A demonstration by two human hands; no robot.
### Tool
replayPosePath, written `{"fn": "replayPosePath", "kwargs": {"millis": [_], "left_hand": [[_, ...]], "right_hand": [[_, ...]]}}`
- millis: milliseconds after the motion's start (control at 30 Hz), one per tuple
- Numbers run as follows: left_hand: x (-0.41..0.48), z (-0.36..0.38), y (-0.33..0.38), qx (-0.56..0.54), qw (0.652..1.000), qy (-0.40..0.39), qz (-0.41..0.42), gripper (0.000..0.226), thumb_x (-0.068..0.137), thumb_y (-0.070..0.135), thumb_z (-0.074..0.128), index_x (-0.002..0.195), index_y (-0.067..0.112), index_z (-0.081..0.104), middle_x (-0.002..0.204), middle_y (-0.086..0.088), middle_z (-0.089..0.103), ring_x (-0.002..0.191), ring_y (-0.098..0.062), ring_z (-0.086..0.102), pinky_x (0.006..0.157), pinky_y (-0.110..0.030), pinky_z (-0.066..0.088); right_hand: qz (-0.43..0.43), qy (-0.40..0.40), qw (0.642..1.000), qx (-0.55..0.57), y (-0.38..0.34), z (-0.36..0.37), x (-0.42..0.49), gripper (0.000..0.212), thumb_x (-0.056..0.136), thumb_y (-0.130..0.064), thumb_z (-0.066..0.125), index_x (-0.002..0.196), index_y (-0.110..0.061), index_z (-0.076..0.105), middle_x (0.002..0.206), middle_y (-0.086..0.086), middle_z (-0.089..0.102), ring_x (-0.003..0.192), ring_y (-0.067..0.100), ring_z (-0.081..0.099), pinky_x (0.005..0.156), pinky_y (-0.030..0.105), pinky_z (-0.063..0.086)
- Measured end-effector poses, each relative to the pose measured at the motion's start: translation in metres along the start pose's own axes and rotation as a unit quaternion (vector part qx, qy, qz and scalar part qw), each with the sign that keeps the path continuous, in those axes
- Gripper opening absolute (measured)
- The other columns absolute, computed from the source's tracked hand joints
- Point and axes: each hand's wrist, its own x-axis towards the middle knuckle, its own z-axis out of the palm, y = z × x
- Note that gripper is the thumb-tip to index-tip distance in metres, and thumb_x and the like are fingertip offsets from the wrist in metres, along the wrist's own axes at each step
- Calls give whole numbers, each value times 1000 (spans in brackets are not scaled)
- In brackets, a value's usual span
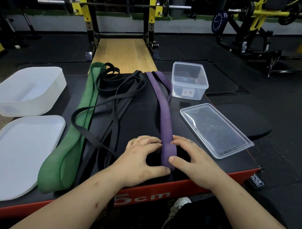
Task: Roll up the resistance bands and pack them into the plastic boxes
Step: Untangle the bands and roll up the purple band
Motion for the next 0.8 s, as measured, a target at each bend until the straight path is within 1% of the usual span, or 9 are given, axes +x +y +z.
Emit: {"fn": "replayPosePath", "kwargs": {"millis": [100, 233, 300, 367, 467, 533, 600, 700, 800], "left_hand": [[1, 1, -2, -4, 1000, -4, 1, 81, 70, 81, 58, 135, 34, 62, 140, 32, 41, 139, 9, 20, 119, -26, 11], [0, 2, -5, -5, 1000, 5, 9, 77, 69, 83, 58, 125, 31, 68, 135, 34, 43, 137, 14, 19, 117, -21, 10], [0, 1, -4, -8, 1000, 3, 9, 78, 69, 83, 57, 125, 31, 67, 129, 39, 41, 133, 21, 15, 112, -14, 6], [-1, 0, -2, -13, 1000, 0, 10, 78, 69, 84, 56, 125, 31, 66, 127, 40, 41, 129, 25, 13, 109, -10, 5], [-2, -1, -1, -15, 1000, -7, -6, 79, 69, 83, 59, 131, 35, 61, 132, 36, 42, 129, 23, 15, 110, -12, 8], [-4, -3, -1, -37, 999, -7, -34, 79, 69, 77, 69, 140, 45, 50, 133, 36, 42, 131, 14, 21, 111, -16, 16], [-5, -4, -1, -49, 998, -12, -37, 83, 71, 67, 78, 143, 54, 40, 131, 38, 42, 128, 19, 18, 110, -17, 19], [-4, -3, -2, -46, 999, -11, -25, 77, 72, 61, 82, 138, 59, 42, 126, 49, 36, 124, 30, 7, 110, -13, 15], [-4, -3, -2, -63, 998, -12, -26, 67, 71, 60, 83, 125, 67, 44, 120, 58, 33, 125, 28, 13, 103, -5, 16]], "right_hand": [[-26, -10, 999, 20, 3, -7, -3, 48, 76, -71, 63, 122, -57, 57, 151, -29, 41, 142, -10, 35, 116, 19, 27], [-45, -39, 997, 50, 4, -10, -7, 75, 72, -60, 79, 140, -48, 51, 139, -29, 53, 139, -4, 44, 114, 15, 33], [-41, -41, 996, 71, 5, -13, -8, 79, 70, -50, 87, 140, -46, 51, 133, -22, 60, 133, 2, 52, 111, 20, 39], [-45, -51, 996, 60, 7, -14, -8, 74, 70, -44, 90, 135, -50, 55, 133, -21, 62, 132, 1, 54, 108, 17, 40], [-50, -33, 998, 25, 8, -12, -6, 67, 69, -55, 87, 129, -55, 57, 139, -31, 54, 136, -11, 44, 108, 7, 33], [-43, -12, 999, 17, 9, -11, -5, 67, 68, -67, 77, 130, -51, 59, 141, -32, 49, 136, -14, 40, 106, 3, 28], [-42, -8, 999, 24, 7, -10, -4, 64, 69, -69, 73, 129, -49, 60, 135, -35, 53, 131, -15, 44, 102, 1, 29], [-60, -12, 997, 40, 6, -10, -3, 52, 75, -60, 75, 124, -46, 65, 128, -29, 60, 126, -4, 55, 99, 6, 37], [-67, -10, 997, 49, 6, -9, -5, 50, 77, -57, 76, 123, -38, 71, 125, -20, 65, 123, 4, 60, 100, 13, 42]]}}
